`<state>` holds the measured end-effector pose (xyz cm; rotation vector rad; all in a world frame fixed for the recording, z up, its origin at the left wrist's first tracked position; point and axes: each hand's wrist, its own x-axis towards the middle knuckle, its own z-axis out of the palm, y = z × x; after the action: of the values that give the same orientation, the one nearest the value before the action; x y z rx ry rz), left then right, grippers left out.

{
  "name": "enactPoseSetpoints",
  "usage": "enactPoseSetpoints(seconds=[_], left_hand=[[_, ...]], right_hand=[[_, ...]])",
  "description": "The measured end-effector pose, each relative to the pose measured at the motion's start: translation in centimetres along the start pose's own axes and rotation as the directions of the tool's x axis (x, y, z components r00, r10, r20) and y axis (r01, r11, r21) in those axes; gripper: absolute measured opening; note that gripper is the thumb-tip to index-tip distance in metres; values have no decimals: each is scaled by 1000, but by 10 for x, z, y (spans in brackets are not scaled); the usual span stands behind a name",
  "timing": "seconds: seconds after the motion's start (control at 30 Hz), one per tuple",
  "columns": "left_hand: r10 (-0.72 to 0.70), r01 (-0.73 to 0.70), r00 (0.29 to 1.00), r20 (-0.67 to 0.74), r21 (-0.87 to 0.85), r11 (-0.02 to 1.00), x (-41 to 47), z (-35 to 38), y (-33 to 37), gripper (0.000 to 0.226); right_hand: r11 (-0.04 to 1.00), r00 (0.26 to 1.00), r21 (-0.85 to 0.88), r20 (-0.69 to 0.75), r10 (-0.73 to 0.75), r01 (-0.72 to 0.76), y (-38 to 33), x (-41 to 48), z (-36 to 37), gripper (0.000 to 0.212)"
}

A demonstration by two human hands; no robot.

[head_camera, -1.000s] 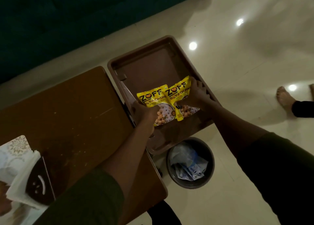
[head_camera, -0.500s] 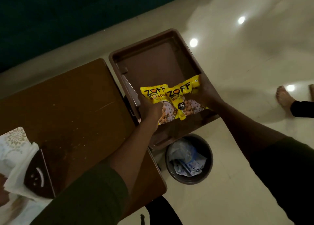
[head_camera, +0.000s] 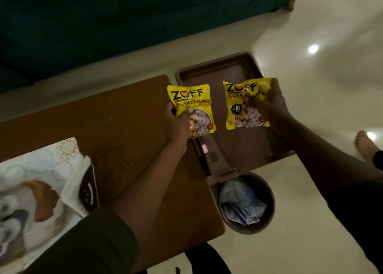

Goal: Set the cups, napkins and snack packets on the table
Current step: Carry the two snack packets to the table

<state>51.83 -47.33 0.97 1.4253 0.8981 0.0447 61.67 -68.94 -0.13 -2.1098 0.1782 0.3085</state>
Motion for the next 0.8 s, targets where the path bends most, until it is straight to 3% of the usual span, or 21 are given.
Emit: enactPoseSetpoints(seconds=[0.13, 0.23, 0.37, 0.67, 0.8], left_hand=[[29, -34, 996, -78, -52, 998, 5, -54, 5, 27], [55, -52, 983, -177, 24, 998, 6, -100, 6, 24], [115, -95, 954, -276, 86, 992, 4, -171, 11, 28], [186, -194, 942, -280, -1, 981, -9, -325, 27, 14], [145, -165, 920, -365, -25, 986, -11, -422, 13, 9]], right_hand=[[1000, 999, 13, 20, -28, 28, -33, -11, 41, 50], [995, 997, 86, 64, -51, 46, -60, -25, 77, 39], [983, 984, 163, 144, -109, 85, -99, -45, 133, 41], [969, 946, 220, 276, -169, 109, -191, -123, 272, 47], [961, 939, 264, 306, -160, 78, -217, -172, 337, 50]])
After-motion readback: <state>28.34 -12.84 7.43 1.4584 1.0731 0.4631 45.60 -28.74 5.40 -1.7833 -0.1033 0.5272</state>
